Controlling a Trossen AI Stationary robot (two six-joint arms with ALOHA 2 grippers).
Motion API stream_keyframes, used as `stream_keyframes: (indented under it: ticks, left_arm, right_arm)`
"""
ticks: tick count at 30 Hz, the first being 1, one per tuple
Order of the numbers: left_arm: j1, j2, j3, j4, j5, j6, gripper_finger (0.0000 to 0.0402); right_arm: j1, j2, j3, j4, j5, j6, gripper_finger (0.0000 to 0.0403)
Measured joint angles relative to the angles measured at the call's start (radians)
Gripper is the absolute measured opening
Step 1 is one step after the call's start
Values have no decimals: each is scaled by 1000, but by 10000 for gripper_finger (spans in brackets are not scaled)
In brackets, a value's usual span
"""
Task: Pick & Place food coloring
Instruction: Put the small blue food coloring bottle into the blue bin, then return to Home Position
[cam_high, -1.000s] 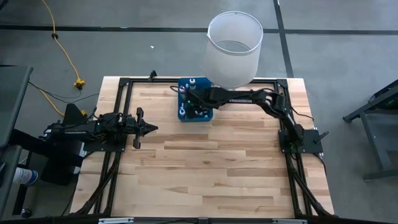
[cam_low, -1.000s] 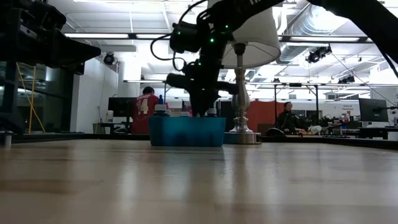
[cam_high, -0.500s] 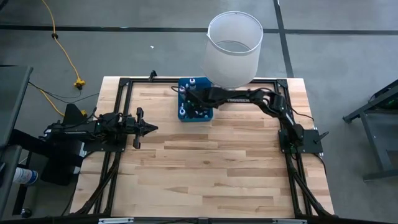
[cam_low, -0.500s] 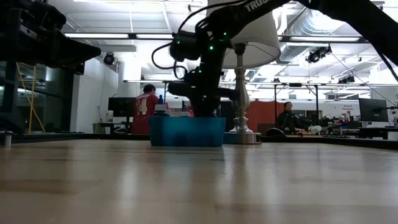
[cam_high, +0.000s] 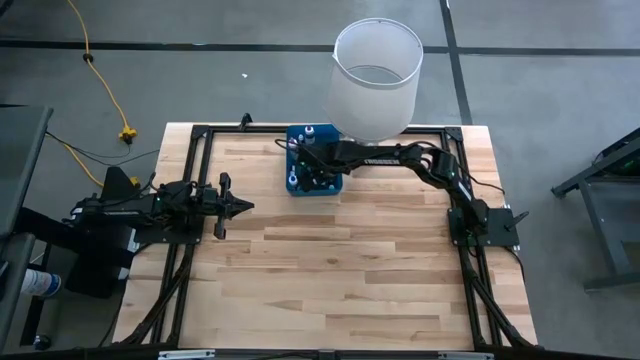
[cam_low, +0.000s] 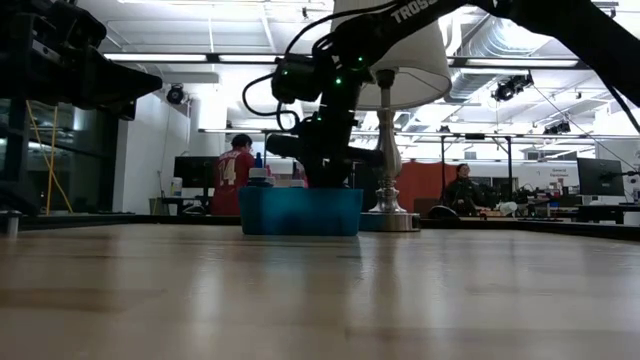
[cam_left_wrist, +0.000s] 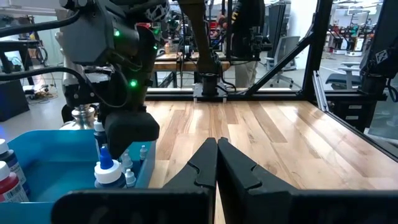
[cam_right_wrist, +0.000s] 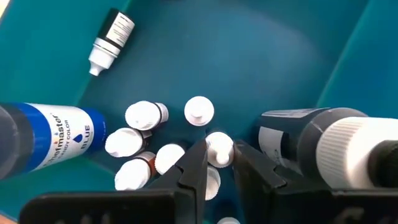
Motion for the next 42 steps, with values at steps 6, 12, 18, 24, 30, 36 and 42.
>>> stream_keyframes:
  ticks: [6, 12, 18, 24, 30, 36, 42]
  left_arm:
    - [0, 0, 0, 0, 0, 0, 0]
    - [0, 0, 0, 0, 0, 0, 0]
    - [0, 0, 0, 0, 0, 0, 0]
    - [0, 0, 0, 0, 0, 0, 0]
    - [0, 0, 0, 0, 0, 0, 0]
    - [0, 0, 0, 0, 0, 0, 0]
    - [0, 0, 0, 0, 0, 0, 0]
  right_arm:
    - [-2, 0, 0, -1, -2, 1, 97]
    - [-2, 0, 0, 0, 0, 1, 126]
    - [-2, 0, 0, 26, -30, 1, 129]
    - [-2, -8, 0, 60, -63, -4, 130]
    - [-2, -47, 0, 31, -28, -26, 123]
    - [11, -84, 0, 9, -28, -47, 109]
    - [56, -146, 0, -2, -13, -72, 82]
